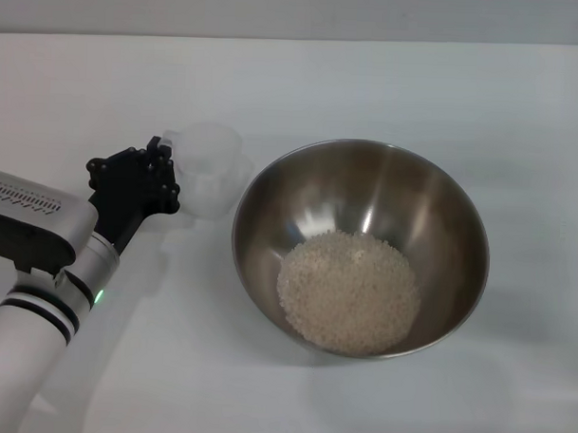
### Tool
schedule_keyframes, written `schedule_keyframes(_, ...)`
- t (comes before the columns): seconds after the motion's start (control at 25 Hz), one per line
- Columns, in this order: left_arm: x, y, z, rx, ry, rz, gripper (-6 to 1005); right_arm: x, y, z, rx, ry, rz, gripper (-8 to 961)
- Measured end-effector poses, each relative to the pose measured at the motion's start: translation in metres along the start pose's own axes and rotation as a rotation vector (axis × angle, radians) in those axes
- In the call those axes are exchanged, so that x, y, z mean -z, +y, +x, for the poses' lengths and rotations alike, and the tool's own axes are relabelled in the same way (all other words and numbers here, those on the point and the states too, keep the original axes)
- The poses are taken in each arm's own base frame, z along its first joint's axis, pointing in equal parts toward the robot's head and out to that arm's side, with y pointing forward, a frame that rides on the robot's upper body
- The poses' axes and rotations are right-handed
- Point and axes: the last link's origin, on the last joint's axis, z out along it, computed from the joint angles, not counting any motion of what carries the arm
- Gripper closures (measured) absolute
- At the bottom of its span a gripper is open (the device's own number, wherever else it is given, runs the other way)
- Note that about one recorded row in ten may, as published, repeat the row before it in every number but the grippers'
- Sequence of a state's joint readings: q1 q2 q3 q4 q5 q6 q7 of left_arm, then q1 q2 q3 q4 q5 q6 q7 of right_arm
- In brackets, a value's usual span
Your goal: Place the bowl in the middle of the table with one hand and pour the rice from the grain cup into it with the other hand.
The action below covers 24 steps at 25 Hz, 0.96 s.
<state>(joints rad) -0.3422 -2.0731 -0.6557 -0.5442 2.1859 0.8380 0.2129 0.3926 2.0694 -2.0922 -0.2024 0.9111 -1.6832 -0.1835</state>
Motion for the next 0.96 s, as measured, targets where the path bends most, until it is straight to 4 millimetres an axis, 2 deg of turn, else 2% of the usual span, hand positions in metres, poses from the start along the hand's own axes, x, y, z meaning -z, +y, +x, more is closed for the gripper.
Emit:
schedule_keyframes(0.12,0.001,0.0,-0.001,0.005,-0.001,0.003,929,0.0,0.0,0.0,0.0,-0.001,0.0,503)
schedule_keyframes(0.48,0.013,-0.005,-0.006,0.039,0.0,0.022,716,-0.003,0.001,0.0,-0.001,-0.001,-0.005,503)
schedule_keyframes(0.68,0.027,-0.01,-0.008,0.064,0.034,0.059,510,-0.004,0.001,0.001,0.003,0.0,-0.009,503)
schedule_keyframes(0.96,0.061,-0.012,-0.009,0.098,0.147,0.108,457,-0.003,0.0,0.002,-0.028,0.006,-0.005,503)
